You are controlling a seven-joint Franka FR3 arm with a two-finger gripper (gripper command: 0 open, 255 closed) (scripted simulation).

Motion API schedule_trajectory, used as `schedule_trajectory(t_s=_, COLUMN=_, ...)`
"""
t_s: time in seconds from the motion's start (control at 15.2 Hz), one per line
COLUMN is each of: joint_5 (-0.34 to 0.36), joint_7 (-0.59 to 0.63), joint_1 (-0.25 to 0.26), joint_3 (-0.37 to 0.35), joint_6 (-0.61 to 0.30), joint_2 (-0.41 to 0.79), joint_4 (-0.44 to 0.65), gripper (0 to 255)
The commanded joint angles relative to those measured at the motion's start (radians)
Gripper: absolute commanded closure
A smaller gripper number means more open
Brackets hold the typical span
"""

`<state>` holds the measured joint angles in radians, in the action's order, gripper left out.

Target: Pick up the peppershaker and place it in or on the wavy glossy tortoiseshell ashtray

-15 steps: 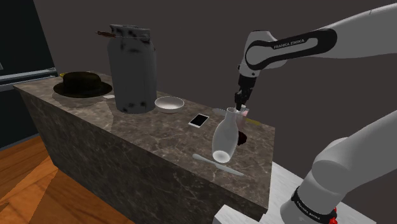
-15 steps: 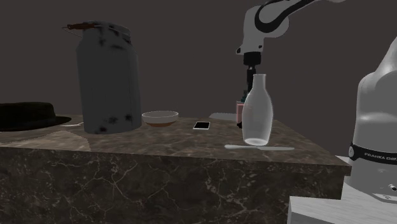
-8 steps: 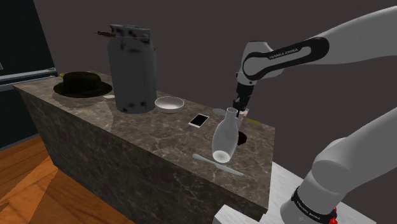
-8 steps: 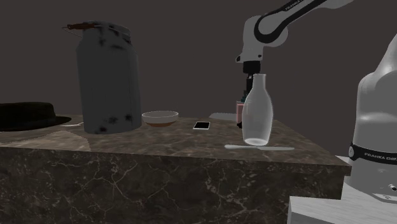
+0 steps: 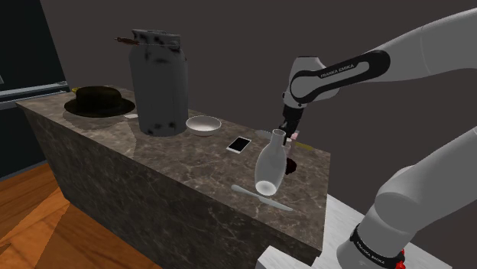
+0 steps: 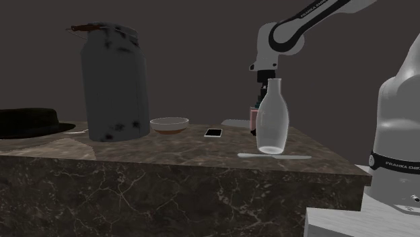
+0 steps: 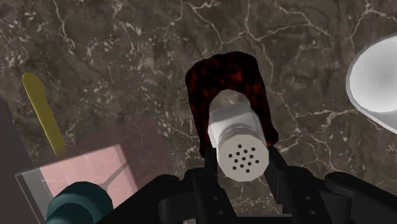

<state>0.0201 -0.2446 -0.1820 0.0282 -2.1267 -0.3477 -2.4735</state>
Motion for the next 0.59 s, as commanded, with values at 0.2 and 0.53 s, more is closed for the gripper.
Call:
schedule_trajectory(t_s=0.2, joint_5=0.0, joint_7=0.0, joint_1=0.0, joint_3=0.0, joint_6=-0.001, joint_2=0.0, joint_4=-0.001, gripper=0)
schedule_trajectory(t_s=0.53, joint_5=0.0, joint_7=0.0, joint_1=0.0, joint_3=0.0, joint_6=-0.001, joint_2=0.0, joint_4=-0.001, gripper=0)
